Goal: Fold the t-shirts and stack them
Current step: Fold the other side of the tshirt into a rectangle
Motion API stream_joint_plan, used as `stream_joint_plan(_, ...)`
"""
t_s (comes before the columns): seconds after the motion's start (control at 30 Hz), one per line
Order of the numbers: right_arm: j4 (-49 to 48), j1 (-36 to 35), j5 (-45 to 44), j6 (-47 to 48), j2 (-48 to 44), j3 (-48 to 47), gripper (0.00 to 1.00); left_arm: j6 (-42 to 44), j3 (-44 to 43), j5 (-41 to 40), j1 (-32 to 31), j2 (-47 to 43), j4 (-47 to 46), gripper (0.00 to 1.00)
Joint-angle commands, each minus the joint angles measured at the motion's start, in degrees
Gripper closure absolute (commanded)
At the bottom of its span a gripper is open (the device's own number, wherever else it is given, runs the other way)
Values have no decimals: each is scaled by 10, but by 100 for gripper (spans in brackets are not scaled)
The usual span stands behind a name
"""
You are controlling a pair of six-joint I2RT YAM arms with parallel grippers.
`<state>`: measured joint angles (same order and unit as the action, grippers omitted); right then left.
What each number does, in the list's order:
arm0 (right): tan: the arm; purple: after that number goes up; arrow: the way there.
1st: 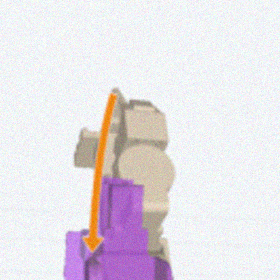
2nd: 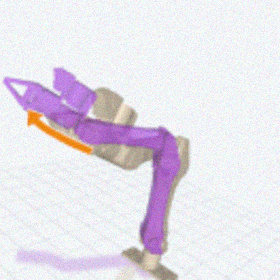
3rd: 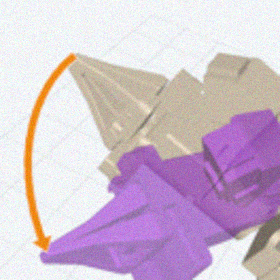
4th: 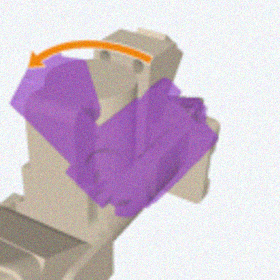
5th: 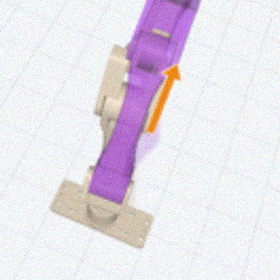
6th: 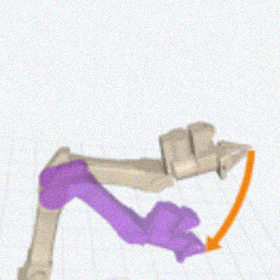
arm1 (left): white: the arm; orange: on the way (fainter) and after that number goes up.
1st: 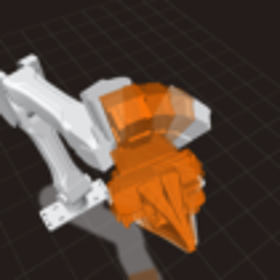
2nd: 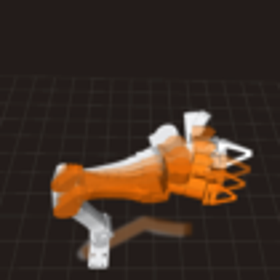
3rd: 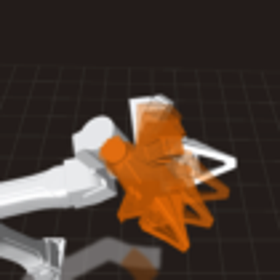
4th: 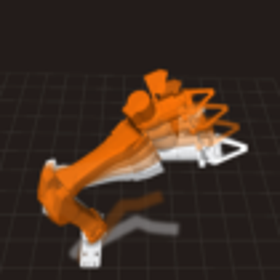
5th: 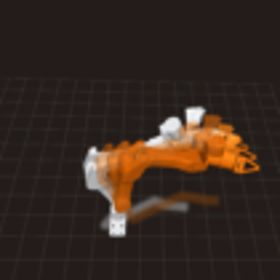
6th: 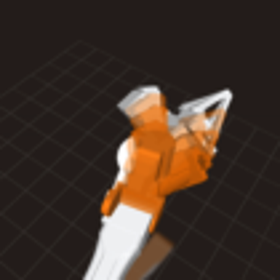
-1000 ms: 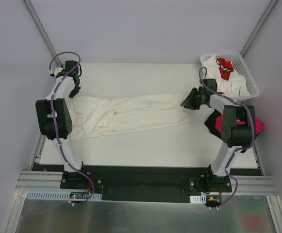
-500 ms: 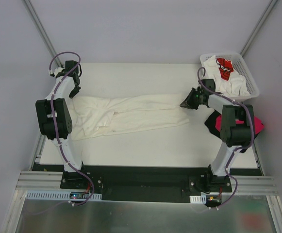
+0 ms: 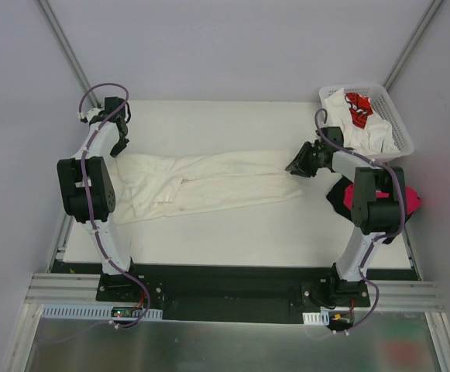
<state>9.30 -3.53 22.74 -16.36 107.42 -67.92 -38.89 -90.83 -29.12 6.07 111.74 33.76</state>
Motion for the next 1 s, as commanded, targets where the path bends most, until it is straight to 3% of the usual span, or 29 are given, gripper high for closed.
stream_joint_plan(0.0, 6, 6, -2, 5, -36, 9, 69, 7, -14, -21, 3, 1, 6, 100)
stream_joint_plan(0.2, 56, 26, 11, 16, -84, 6, 69, 10, -16, -19, 3, -2, 6, 100)
stream_joint_plan(0.33, 140, 8, -152, 103, -128, -24, 68, 9, -16, -16, 3, -1, 6, 100)
stream_joint_plan(0.4, 180, 8, -126, 128, -125, -38, 68, 10, -18, -15, 3, 1, 7, 100)
stream_joint_plan(0.5, 225, 25, 28, 128, -93, -64, 62, 11, -19, -13, 3, 3, 6, 100)
stream_joint_plan(0.53, 265, 27, 56, 148, -77, -130, 60, 12, -21, -10, 3, 3, 5, 100)
stream_joint_plan(0.6, 445, 0, -20, 272, -23, -216, 52, 12, -22, -7, 3, 4, 6, 100)
stream_joint_plan(0.63, 490, -22, -134, 307, -6, -289, 48, 12, -23, -6, 0, 5, 4, 100)
stream_joint_plan(0.67, 521, -25, -159, 333, 2, -302, 46, 14, -23, -6, 0, 6, 5, 100)
stream_joint_plan(0.73, 505, -13, -134, 395, -6, -284, 45, 15, -23, -7, 0, 10, 4, 100)
stream_joint_plan(0.83, 435, -13, -174, 442, -20, -245, 44, 15, -24, -4, 0, 11, 3, 100)
stream_joint_plan(0.93, 450, 18, -31, 499, -1, -264, 44, 15, -27, 1, -1, 12, 1, 100)
stream_joint_plan(0.97, 499, 24, -2, 520, 29, -283, 44, 16, -29, 5, -1, 13, 0, 100)
